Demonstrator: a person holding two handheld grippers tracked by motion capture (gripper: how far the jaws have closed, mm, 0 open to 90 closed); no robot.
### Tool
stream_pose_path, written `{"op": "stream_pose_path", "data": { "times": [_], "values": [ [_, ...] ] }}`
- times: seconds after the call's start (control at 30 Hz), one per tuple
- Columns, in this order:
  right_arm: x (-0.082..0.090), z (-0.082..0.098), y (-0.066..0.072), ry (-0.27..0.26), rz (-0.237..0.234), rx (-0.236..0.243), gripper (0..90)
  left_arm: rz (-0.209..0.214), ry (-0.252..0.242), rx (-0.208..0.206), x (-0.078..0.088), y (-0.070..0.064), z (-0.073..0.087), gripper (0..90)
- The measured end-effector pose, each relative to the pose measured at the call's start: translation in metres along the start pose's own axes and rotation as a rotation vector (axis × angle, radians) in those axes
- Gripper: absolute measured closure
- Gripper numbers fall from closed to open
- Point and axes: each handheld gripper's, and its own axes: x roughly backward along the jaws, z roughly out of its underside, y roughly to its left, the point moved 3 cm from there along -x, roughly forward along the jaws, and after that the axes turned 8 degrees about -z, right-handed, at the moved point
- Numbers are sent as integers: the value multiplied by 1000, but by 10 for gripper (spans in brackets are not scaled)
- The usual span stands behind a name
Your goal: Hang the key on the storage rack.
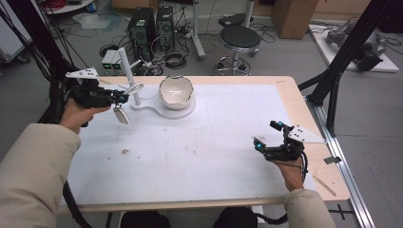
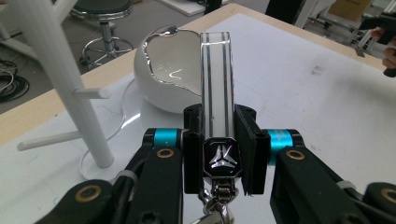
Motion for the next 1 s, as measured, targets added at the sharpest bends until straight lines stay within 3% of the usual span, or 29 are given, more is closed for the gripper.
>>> {"op": "stream_pose_path", "data": {
  "times": [0.4,1.0],
  "values": [
    [4,22,-1,-19,49,-11,5,-65,4,111,-1,26,8,742],
    [5,28,-3,-24,87,-16,5,-95,34,181,-7,46,19,742]
  ]
}}
